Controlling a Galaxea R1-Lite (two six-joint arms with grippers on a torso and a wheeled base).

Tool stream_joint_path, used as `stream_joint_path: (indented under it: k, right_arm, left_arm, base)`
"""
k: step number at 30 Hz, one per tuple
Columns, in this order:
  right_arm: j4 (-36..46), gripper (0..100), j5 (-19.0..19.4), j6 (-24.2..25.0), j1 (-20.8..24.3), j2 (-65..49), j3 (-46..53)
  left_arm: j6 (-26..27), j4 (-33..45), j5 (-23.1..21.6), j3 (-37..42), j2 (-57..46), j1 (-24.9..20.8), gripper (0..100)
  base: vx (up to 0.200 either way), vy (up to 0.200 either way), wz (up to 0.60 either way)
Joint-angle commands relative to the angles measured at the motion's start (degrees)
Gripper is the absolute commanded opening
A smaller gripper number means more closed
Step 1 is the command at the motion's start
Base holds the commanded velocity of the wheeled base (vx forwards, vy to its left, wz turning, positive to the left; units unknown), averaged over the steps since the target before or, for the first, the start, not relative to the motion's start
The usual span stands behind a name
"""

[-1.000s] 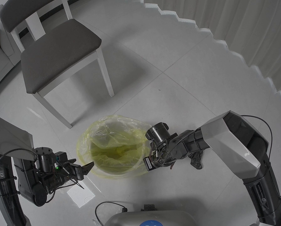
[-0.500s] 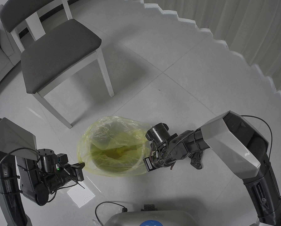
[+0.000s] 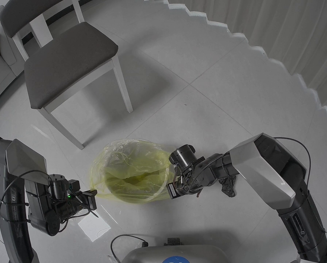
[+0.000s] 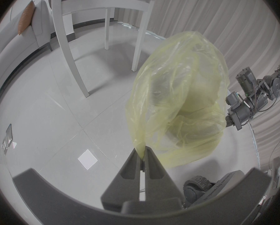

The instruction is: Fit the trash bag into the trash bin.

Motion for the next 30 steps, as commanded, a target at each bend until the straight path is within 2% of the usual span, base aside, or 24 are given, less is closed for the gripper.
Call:
stream_joint_path:
  k: [1,6,12,21,30]
  right_arm:
    - [0.3,0,-0.1,0.0,-0.3,1.8,-1.5]
    - [0.4,0,0.0,-0.1,-0.4,2.7,-2.2]
    - [0.9,0,0.2,0.1,-0.4,3.5,-3.2]
    - [7.6,0,0.4,0.5,-0.7,5.6,-9.9]
    - [13.9,0,0.3,0.8,-1.3,8.3,-12.1]
  left_arm:
    - [0.8,-0.9,0.0,-1.5,2.4,0.5,0]
    - [4.4,-0.8,0.0,-3.2,4.0,0.5,0]
    - [5.2,-0.9,0.0,-2.7,5.6,0.6,0]
    - [8.8,-0.9,0.1,-3.9,8.0,0.8,0]
    - [8.8,-0.6,0.4,-9.4,10.1,-0.9,0]
  base:
    - [0.000,0.000,0.00]
    - [0.000,0.000,0.00]
    - [0.000,0.000,0.00]
    - [0.000,0.000,0.00]
    - [0.000,0.000,0.00]
